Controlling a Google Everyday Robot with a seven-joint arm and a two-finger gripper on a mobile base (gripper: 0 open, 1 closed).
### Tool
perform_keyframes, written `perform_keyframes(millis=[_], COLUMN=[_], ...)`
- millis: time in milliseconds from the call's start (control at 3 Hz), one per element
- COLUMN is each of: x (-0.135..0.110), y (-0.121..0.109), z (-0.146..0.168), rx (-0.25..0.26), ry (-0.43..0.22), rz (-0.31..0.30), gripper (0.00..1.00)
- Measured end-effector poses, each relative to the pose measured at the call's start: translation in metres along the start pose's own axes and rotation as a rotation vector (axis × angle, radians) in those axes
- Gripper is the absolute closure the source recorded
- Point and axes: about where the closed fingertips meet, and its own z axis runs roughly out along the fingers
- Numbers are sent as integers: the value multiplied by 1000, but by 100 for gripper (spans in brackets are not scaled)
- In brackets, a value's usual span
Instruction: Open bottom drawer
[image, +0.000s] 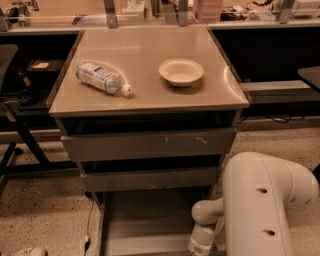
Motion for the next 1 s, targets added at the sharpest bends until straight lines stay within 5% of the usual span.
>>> perform_keyframes(millis=[667, 1000], x=[3, 34], y=[5, 15], z=[-10, -50], rx=[3, 62], ry=[-31, -127], rz=[5, 93], gripper=[0, 0])
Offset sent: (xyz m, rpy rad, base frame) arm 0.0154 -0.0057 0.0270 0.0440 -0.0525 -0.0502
